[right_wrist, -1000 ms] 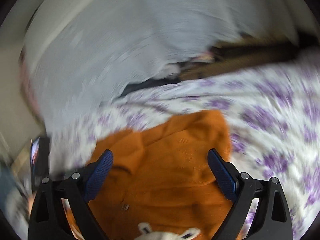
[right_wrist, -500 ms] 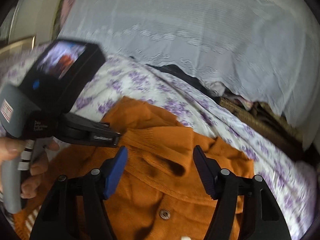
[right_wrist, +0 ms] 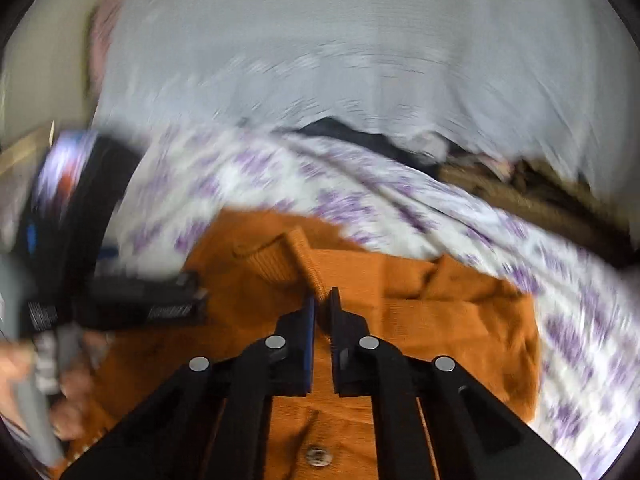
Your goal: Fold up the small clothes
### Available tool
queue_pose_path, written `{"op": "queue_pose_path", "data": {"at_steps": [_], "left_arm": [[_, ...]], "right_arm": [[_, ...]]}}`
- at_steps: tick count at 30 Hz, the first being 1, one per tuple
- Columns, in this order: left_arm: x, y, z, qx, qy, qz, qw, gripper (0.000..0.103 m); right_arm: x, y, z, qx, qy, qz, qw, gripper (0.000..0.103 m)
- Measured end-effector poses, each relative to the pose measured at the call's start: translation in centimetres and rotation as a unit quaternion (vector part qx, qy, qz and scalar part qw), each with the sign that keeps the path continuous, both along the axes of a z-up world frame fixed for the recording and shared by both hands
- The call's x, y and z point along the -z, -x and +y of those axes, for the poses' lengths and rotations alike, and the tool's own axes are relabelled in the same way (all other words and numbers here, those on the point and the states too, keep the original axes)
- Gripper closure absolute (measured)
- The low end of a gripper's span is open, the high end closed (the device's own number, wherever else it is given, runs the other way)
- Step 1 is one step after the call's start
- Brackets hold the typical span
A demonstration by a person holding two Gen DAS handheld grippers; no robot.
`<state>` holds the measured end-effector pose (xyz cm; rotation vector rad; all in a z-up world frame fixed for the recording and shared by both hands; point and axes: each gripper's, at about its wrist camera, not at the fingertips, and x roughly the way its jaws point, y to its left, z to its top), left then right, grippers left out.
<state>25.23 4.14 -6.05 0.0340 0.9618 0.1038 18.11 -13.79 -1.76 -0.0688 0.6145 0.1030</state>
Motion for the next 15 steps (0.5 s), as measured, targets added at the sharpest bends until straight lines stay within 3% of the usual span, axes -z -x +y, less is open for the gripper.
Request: {"op": "queue_pose_path", "data": {"at_steps": [2,5,6,9,11,13,14,15], "left_arm": [[0.0,0.0,0.0,0.0,0.001,0.0,1.0,0.004],[0.0,0.0,0.0,0.0,0.0,0.0,1.0,0.004],[0.0,0.0,-0.1,0.001,0.0,0.0,1.0,0.004],[-0.1,0.1,-0.2,0.003,-0.004,-0.003,1.0,0.004],[-0.4,0.3,-0.3,0.006,-0.005,-0.005,1.0,0.004],[-1.2,0.7,-0.2,0.015,0.002,-0.016,0.9998,0.004],[-1.8,1.1,-0.1,0.019,0.01,-0.025,0.9995,0.004],[-2.7,1.6,-0.1,0.028,0.025,-0.04,0.9985,0.004]], "right_arm": [[-0.2,0.1,-2.9,0.033,-0.061,0.005,0.998,0.096],[1.2,0.2,-8.6,0.108,-0.153,0.032,0.982,0.096],[2.5,0.4,-10.9,0.135,-0.196,0.055,0.97,0.096],[5.3,1.0,-13.6,0.146,-0.285,0.098,0.942,0.096],[5.4,1.5,-13.8,0.145,-0.302,0.096,0.937,0.096],[4.9,2.0,-13.2,0.141,-0.297,0.091,0.94,0.096],[4.7,2.2,-13.1,0.14,-0.296,0.088,0.941,0.091],[4.5,2.3,-13.1,0.144,-0.295,0.086,0.941,0.08]]}}
